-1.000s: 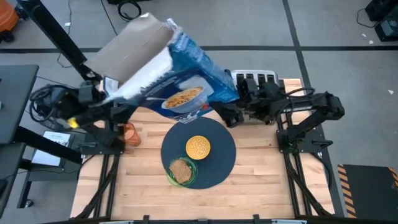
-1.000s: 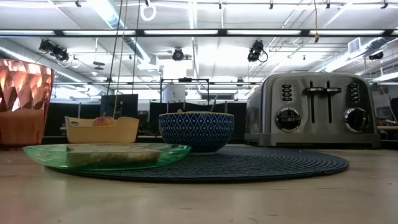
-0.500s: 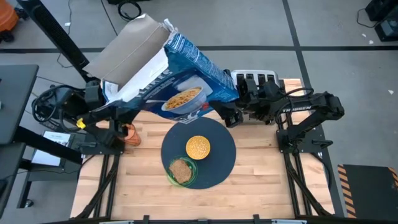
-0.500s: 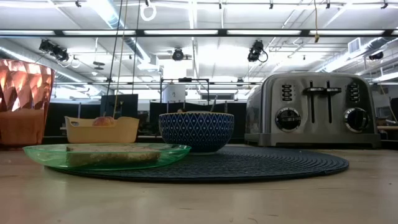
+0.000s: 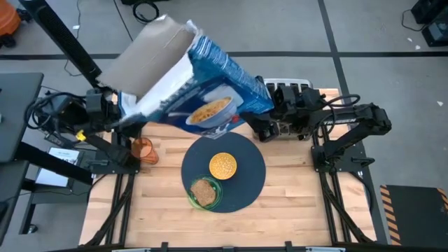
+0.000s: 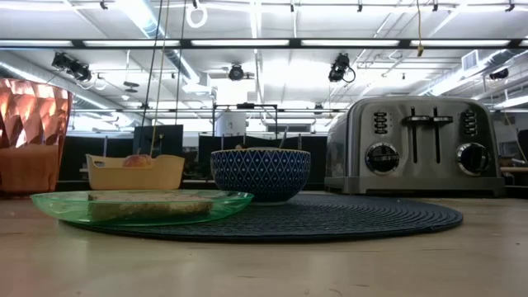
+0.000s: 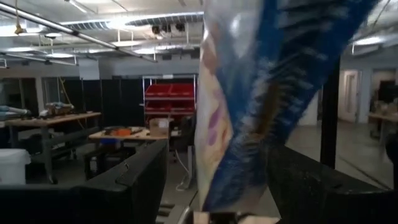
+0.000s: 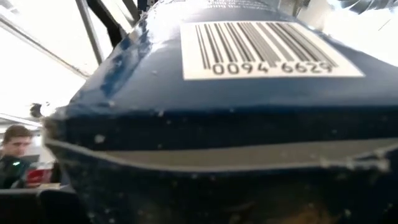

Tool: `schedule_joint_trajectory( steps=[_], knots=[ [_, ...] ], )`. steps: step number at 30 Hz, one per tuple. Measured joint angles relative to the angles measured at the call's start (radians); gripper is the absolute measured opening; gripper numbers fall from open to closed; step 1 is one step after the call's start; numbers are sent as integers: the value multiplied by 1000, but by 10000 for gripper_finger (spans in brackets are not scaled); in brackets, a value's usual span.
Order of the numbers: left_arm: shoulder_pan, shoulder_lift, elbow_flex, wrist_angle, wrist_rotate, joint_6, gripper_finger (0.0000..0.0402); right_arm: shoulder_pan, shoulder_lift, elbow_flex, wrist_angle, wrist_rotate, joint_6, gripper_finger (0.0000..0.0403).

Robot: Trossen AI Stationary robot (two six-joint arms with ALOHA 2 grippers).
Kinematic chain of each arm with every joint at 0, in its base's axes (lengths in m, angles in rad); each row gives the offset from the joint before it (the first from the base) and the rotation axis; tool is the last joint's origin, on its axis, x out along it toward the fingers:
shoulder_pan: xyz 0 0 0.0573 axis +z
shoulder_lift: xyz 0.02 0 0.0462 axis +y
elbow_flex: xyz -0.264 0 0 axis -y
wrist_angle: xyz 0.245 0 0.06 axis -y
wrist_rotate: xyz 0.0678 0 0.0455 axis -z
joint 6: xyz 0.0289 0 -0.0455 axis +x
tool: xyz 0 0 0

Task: Arrange a breakfast setting
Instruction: Pour the cereal in the yellow bowl on the dark blue table mat

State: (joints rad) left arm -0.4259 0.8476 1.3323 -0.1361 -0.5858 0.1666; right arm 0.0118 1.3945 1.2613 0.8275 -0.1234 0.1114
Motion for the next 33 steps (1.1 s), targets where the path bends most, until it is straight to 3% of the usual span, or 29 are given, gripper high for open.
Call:
schedule_joint_trajectory(
  steps=[9,22,26,33],
  knots=[
    [0,-46,0,-165,27,-4,257,25,-64,-1,-186,-9,0,305],
    [0,-6,0,-157,68,-69,256,-2,-129,-3,-246,-67,28,302],
    [3,41,0,-156,70,-110,256,-19,-180,-67,-203,-77,46,301],
    [26,124,0,-87,54,-132,256,-28,-336,-292,-61,-81,111,300]
  ],
)
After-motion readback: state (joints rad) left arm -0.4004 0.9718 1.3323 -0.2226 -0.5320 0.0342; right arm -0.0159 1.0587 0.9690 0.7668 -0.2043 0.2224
